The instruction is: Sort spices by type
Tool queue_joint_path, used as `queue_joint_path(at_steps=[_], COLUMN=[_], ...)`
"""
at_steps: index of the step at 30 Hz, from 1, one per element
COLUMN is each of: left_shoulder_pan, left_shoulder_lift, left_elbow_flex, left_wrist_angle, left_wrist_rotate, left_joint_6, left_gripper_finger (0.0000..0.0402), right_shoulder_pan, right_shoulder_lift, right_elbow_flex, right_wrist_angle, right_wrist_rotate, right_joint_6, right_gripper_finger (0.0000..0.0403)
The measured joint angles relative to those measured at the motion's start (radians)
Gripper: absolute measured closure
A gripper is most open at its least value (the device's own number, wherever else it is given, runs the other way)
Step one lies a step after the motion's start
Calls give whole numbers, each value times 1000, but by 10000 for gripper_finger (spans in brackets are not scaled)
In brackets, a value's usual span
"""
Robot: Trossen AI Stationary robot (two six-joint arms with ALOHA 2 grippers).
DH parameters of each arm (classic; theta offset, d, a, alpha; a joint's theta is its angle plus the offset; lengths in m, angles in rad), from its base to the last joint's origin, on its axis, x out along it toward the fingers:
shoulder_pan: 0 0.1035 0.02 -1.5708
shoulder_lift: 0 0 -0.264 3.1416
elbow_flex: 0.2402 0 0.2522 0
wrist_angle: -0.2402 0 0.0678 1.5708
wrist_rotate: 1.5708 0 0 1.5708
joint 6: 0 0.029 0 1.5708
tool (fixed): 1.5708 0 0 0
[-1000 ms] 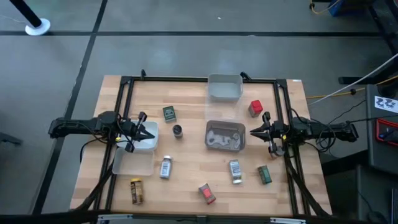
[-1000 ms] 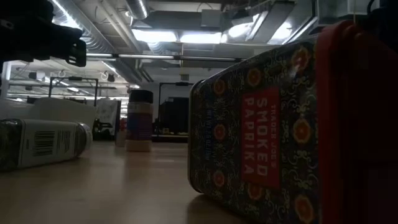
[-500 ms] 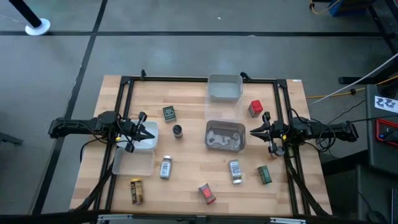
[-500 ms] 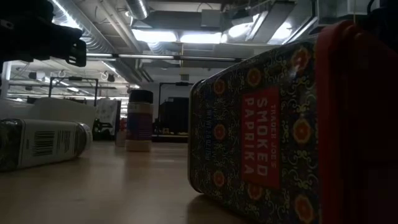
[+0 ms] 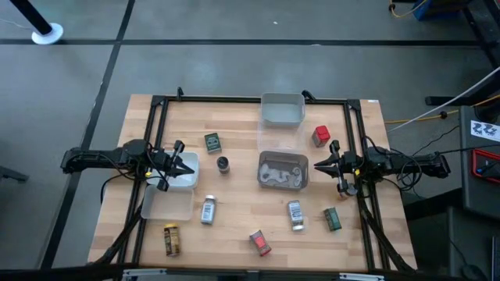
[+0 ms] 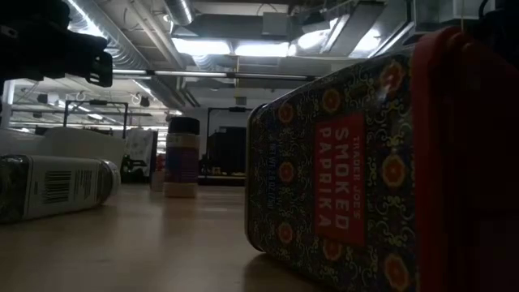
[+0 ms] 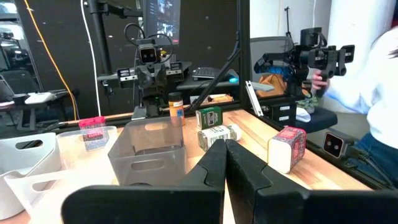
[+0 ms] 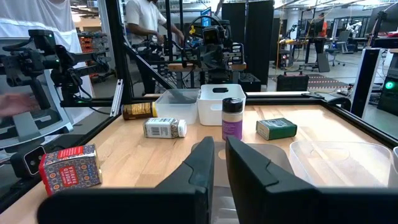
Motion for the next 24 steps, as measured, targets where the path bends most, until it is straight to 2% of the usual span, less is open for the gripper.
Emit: queue_joint_path(at_steps=[7, 14, 24], left_shoulder_pan=[0, 0, 0], left_shoulder_lift=[0, 0, 1], left_elbow_flex=[0, 0, 0], left_wrist_angle=[0, 0, 0], left_wrist_rotate=[0, 0, 0], left_joint_6=[5, 109, 187], left_gripper_finger=[402, 402, 402], right_shoulder_pan=[0, 0, 0], right_shoulder_lift=[0, 0, 0], right_elbow_flex=[0, 0, 0], right_wrist_angle=[11, 88, 204], right_wrist_rotate=[36, 80, 312], right_joint_6=[-26, -27, -28], right_gripper_finger=[359, 359, 353])
